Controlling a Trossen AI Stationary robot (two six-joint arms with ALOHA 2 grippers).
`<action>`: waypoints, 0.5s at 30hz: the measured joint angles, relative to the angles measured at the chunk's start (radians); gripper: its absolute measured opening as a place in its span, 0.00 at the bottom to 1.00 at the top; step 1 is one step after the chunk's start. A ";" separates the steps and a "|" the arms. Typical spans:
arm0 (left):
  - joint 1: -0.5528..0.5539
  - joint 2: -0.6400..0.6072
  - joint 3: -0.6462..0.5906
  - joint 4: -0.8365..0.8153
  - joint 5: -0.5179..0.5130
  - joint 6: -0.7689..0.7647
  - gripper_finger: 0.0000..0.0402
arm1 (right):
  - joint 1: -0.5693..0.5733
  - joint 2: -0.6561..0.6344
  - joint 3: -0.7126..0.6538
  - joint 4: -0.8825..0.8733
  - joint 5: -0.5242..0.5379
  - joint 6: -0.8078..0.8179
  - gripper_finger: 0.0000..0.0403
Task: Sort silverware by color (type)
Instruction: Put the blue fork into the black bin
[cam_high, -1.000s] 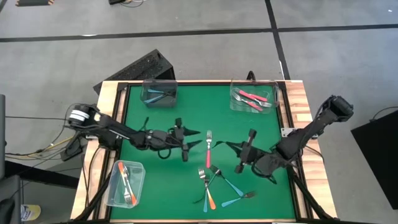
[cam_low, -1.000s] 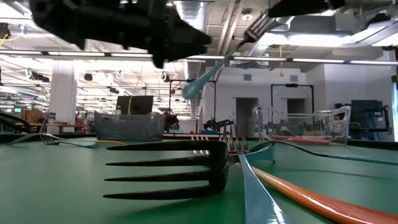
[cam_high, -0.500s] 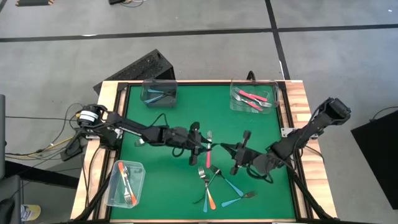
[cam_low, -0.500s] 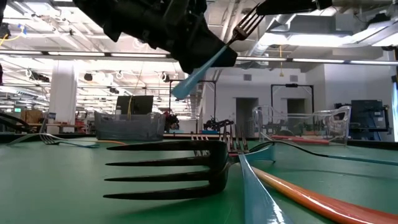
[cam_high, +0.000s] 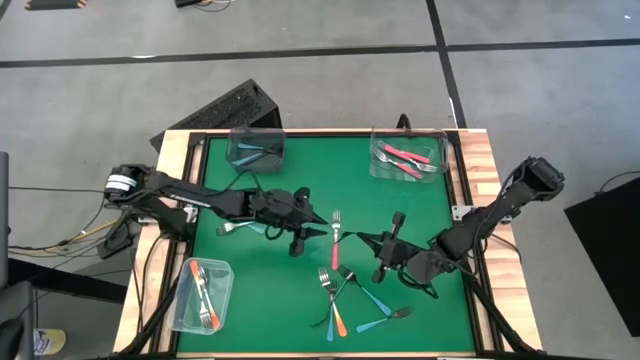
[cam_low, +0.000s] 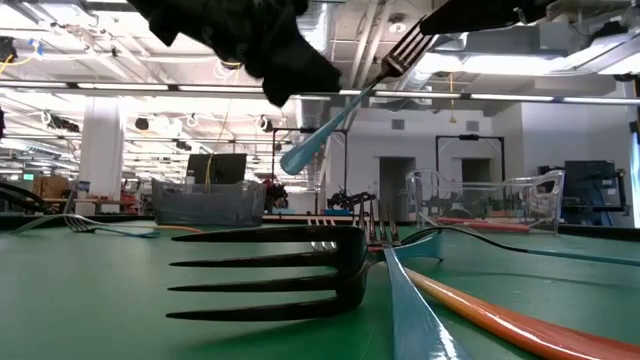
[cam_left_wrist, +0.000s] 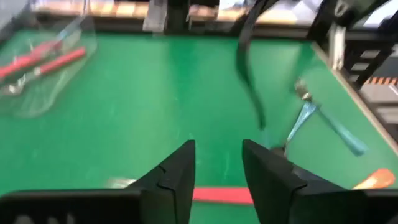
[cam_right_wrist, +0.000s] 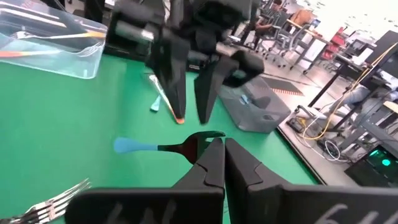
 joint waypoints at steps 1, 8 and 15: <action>-0.005 -0.007 -0.004 0.019 0.000 0.000 0.32 | -0.004 0.000 0.000 0.001 0.002 0.000 0.03; -0.034 0.041 -0.009 0.050 -0.008 -0.006 0.44 | -0.085 0.000 0.000 0.107 -0.033 0.024 0.03; -0.029 0.070 -0.009 0.045 -0.049 0.002 0.39 | -0.109 0.000 0.000 0.138 -0.074 -0.008 0.03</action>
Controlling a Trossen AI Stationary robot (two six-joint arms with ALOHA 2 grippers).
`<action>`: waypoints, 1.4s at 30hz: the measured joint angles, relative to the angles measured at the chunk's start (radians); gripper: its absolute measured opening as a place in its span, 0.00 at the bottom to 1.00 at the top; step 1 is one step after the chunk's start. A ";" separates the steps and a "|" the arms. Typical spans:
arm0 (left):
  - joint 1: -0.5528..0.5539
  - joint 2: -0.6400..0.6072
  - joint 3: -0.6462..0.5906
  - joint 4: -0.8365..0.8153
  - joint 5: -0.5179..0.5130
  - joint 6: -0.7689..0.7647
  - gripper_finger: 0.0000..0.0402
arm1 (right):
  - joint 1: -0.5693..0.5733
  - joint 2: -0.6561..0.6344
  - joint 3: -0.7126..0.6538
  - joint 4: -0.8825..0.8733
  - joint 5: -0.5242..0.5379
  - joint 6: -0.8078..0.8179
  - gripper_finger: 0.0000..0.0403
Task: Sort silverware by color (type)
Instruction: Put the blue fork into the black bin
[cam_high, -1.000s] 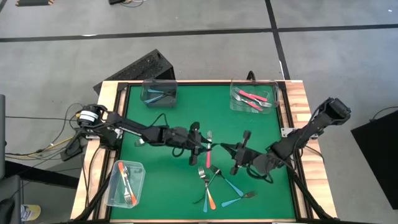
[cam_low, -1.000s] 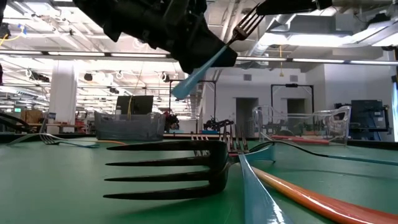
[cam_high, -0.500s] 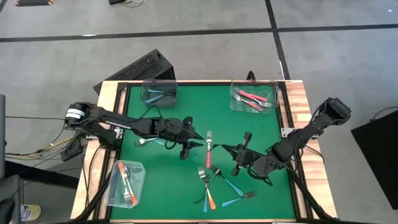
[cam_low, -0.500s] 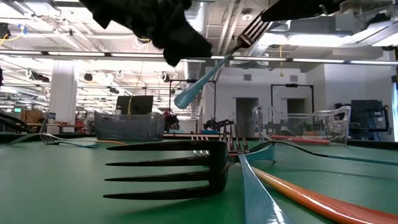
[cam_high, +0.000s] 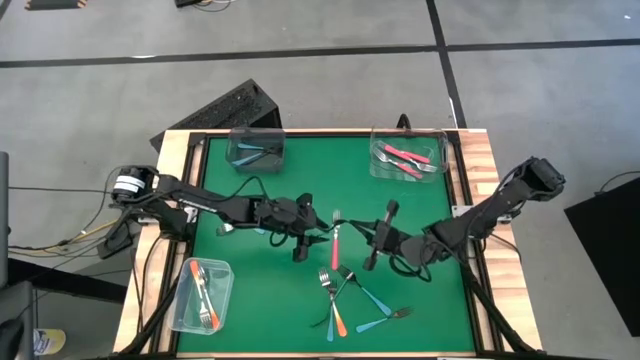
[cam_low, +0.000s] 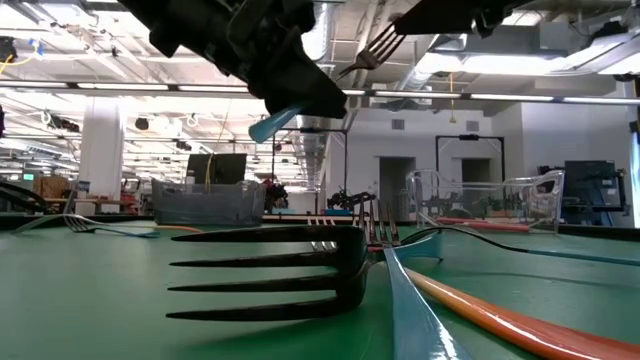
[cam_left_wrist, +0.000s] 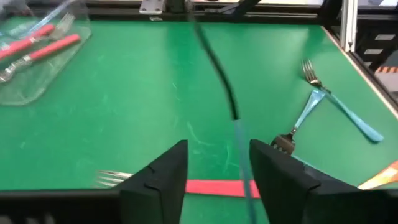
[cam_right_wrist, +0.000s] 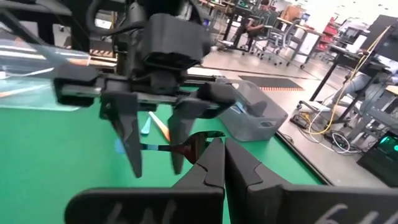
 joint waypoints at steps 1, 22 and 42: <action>0.000 0.000 0.000 -0.002 -0.010 0.013 0.35 | -0.002 0.000 0.000 0.003 0.000 0.001 0.03; 0.501 -0.424 0.002 -0.765 -0.383 0.422 0.00 | -0.082 0.000 0.001 -0.142 -0.006 0.351 0.27; 0.813 -0.270 0.000 -0.770 -0.510 0.661 0.09 | -0.071 0.000 0.000 -0.272 -0.176 0.535 0.27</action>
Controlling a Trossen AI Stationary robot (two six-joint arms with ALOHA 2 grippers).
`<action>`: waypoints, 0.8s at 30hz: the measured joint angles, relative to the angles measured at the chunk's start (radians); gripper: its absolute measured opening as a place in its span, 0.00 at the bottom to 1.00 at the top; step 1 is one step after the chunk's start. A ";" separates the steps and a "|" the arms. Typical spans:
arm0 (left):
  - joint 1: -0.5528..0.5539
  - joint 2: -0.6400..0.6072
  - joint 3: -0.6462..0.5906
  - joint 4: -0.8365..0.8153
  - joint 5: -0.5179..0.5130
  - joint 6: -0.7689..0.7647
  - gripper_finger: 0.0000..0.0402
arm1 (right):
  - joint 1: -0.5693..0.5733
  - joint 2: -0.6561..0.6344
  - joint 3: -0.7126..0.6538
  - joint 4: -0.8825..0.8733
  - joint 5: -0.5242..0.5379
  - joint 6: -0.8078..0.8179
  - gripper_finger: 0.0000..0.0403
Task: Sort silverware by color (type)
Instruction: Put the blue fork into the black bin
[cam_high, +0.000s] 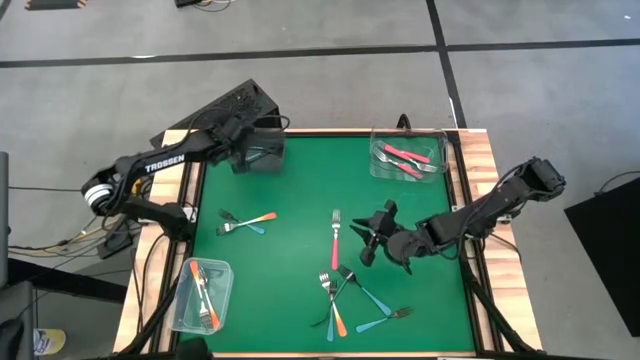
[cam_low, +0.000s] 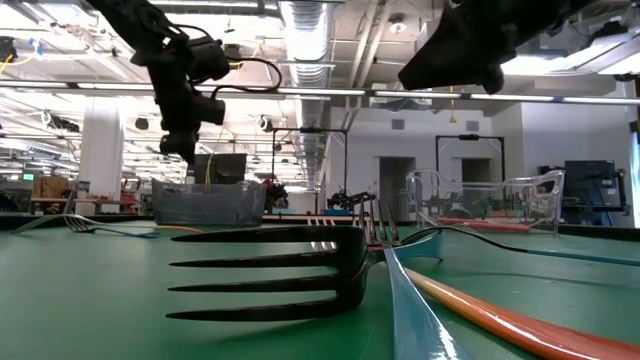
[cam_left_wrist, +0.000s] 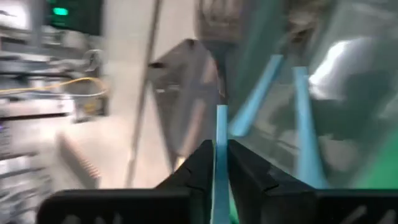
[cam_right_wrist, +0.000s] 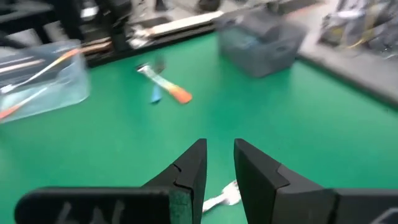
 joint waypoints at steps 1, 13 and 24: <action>0.000 0.004 0.000 0.024 -0.026 0.014 0.12 | 0.007 0.000 0.000 -0.006 -0.025 0.013 0.27; -0.047 -0.010 0.000 0.152 -0.075 -0.037 0.43 | 0.066 0.000 0.000 -0.187 -0.082 0.217 0.27; -0.251 -0.044 -0.036 0.210 0.417 -0.593 0.44 | 0.103 0.055 -0.002 -0.279 -0.342 0.476 0.27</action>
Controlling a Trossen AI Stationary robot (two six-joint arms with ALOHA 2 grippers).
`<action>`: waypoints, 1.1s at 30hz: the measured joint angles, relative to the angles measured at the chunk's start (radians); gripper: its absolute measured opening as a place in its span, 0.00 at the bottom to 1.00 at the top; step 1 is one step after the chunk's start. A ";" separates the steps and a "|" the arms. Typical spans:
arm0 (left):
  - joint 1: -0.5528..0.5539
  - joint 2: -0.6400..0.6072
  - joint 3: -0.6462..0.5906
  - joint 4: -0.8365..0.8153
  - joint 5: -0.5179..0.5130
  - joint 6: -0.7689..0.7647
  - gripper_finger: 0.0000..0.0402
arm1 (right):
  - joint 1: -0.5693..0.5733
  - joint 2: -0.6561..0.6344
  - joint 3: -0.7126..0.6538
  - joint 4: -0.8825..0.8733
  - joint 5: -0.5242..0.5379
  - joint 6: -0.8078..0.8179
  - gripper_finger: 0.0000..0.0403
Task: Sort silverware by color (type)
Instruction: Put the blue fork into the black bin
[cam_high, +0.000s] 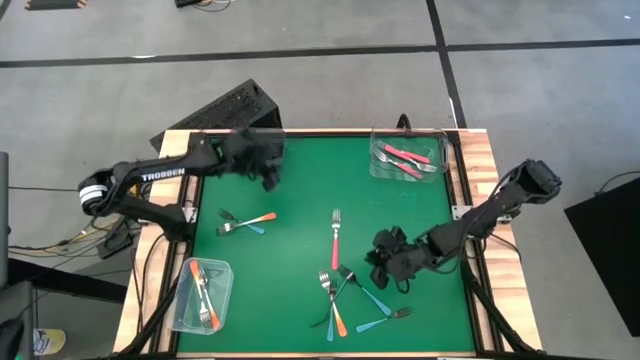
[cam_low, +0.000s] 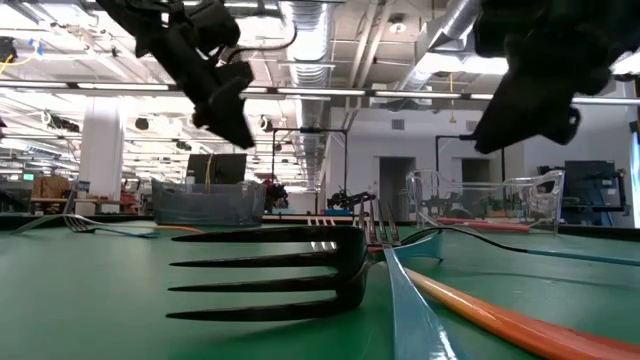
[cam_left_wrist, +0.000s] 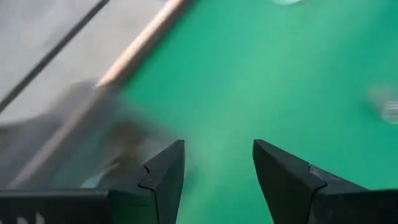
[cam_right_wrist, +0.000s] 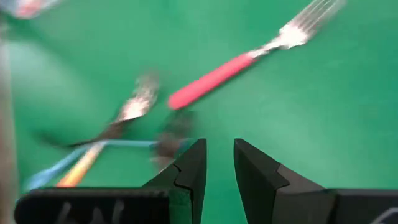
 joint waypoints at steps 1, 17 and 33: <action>-0.041 0.000 -0.020 0.050 0.007 -0.013 0.44 | 0.015 0.015 0.002 0.036 -0.008 0.005 0.27; -0.406 0.000 -0.116 0.311 -0.101 -0.084 0.44 | 0.118 0.386 0.162 0.088 0.005 -0.032 0.37; -0.508 0.000 -0.116 0.315 -0.278 -0.124 0.44 | 0.063 0.508 0.321 -0.217 0.023 -0.011 0.16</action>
